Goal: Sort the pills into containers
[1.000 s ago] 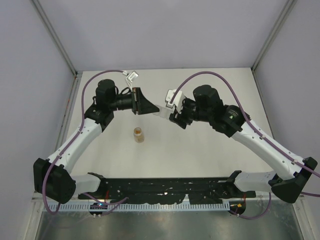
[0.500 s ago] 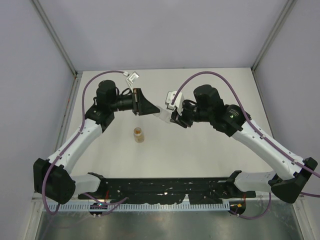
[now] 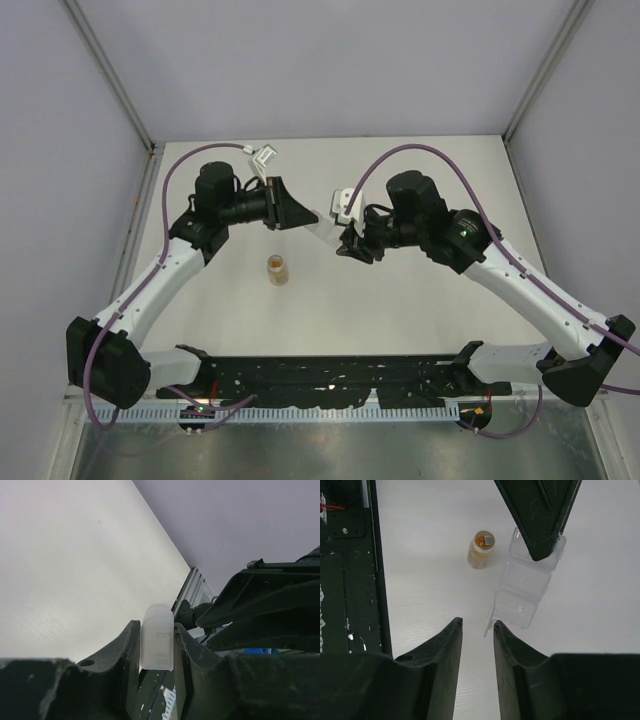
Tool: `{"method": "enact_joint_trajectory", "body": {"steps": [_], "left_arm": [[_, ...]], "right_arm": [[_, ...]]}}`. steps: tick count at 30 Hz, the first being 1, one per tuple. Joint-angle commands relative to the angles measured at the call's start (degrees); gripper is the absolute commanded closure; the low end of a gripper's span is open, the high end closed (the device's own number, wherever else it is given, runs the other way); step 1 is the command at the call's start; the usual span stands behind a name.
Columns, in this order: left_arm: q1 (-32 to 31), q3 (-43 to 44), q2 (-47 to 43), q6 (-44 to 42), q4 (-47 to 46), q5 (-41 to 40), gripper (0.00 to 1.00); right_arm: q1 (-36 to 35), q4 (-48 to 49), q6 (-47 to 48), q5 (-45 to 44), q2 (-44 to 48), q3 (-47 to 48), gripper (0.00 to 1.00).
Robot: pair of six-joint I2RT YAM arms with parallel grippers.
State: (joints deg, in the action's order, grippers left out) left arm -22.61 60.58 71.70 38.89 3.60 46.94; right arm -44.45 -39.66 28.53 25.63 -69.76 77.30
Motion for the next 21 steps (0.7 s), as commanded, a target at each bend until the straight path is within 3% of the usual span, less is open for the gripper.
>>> {"method": "enact_joint_trajectory", "body": {"steps": [1,21], "left_arm": [[-0.15,1.12,-0.77,-0.93,-0.43,-2.28,1.0],[-0.24,-1.51,-0.25,8.39,-9.92,-0.45,1.0]], "right_arm": [[-0.2,0.2,-0.41,2.67,1.73,1.45,0.63],[-0.38,5.82,-6.47,6.28,-4.94,-0.57,0.56]]}}
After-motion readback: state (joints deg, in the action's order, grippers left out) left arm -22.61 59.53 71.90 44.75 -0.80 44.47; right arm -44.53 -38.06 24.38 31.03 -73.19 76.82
